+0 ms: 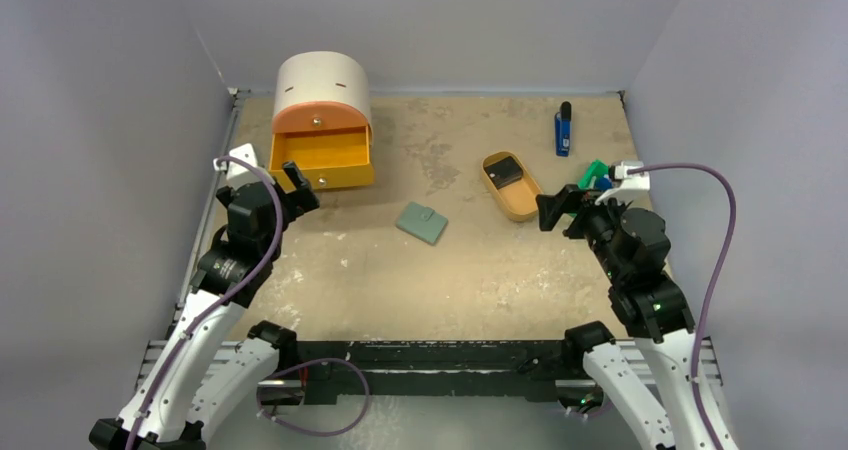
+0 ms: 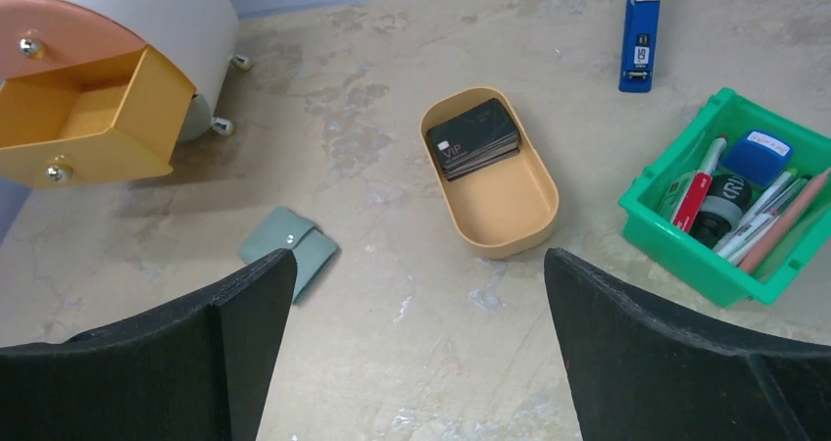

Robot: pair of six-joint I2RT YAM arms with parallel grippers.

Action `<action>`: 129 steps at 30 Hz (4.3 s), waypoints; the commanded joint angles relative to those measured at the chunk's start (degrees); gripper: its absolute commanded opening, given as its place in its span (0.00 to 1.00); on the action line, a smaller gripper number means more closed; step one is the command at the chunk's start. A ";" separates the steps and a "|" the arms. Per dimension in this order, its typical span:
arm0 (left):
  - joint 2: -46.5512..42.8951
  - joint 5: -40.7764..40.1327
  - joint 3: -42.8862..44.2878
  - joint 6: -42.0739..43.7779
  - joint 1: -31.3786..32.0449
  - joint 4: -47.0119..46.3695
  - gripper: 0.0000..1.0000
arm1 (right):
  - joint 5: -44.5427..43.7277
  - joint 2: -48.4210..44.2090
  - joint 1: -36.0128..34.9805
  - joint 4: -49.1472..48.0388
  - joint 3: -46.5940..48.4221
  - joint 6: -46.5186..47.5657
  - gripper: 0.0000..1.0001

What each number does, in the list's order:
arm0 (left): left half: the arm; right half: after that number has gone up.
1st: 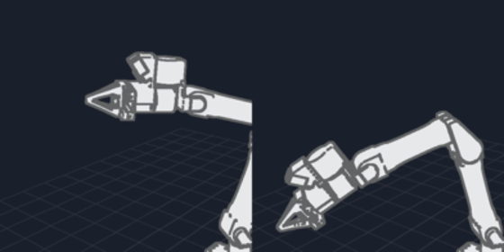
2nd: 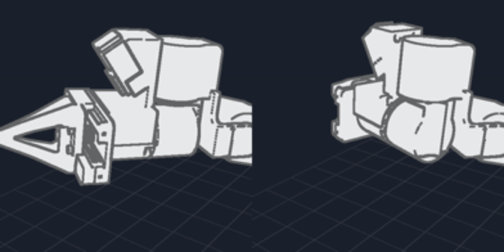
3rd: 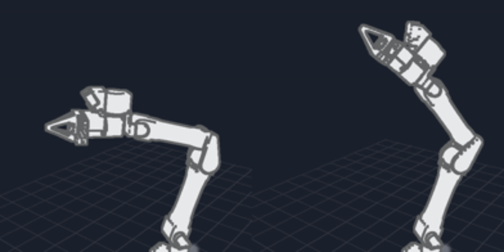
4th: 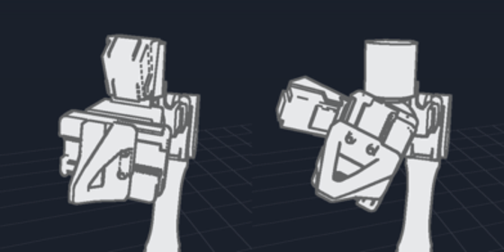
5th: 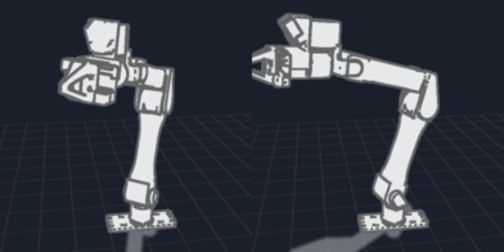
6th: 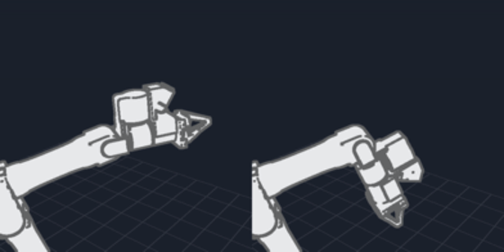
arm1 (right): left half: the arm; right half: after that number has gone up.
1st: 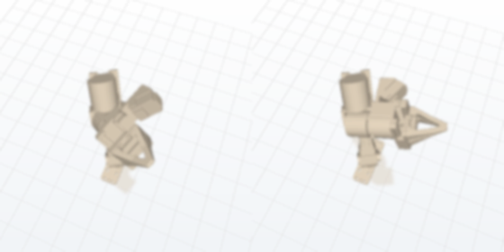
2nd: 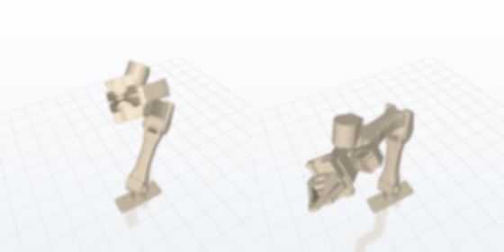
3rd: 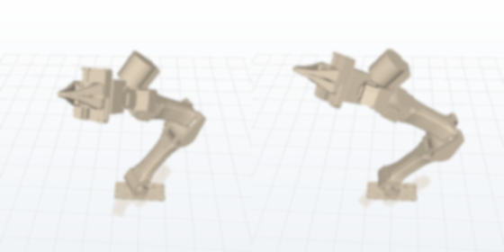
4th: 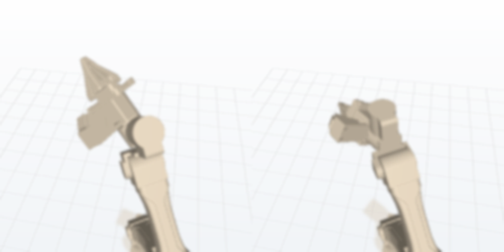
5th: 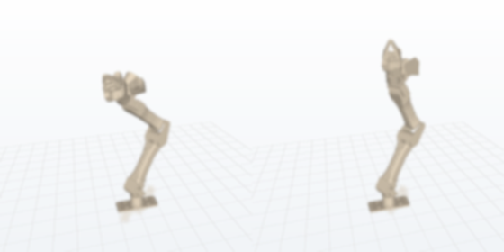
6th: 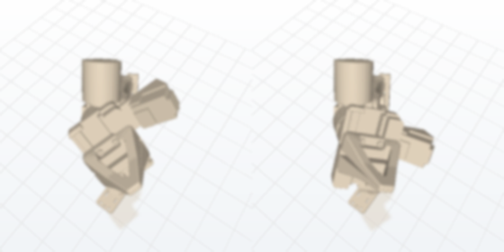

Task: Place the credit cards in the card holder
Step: Move the card holder to the center of the board, then open the card holder at the center of the board.

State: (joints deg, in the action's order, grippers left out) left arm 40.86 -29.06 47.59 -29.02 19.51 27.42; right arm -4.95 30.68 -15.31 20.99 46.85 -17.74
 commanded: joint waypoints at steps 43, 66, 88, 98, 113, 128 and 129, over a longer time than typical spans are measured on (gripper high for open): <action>-3.25 4.10 -1.18 -1.06 1.50 -3.75 0.96 | 3.72 60.16 -22.78 -24.97 11.59 -15.46 0.80; -2.48 5.28 -1.55 -0.25 2.20 -5.76 0.96 | 10.99 76.08 -17.87 -26.51 17.91 -4.23 0.67; -3.94 11.66 -1.51 -0.16 2.20 -5.70 0.94 | 9.73 68.31 -22.66 -30.76 3.28 -10.08 0.25; -8.06 28.73 -7.02 -10.75 3.12 -4.16 0.81 | 6.17 58.72 -25.07 -31.50 -7.63 -14.37 0.22; 7.95 10.44 -5.32 -16.66 26.54 -4.55 0.96 | 1.90 46.25 -25.11 -25.78 -11.99 -17.48 0.59; 28.61 2.01 -8.81 -28.37 34.82 -18.49 0.89 | -7.65 42.08 -29.80 -17.95 -7.51 -19.01 0.62; 29.60 2.04 -8.71 -29.06 34.78 -19.13 0.88 | -7.51 42.58 -30.27 -17.72 -6.73 -18.92 0.62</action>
State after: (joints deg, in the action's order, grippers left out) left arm 67.59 -24.93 38.98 -53.28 54.15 15.18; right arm -8.29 72.73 -43.66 1.96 35.79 -35.16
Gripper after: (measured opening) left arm 0.906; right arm 0.623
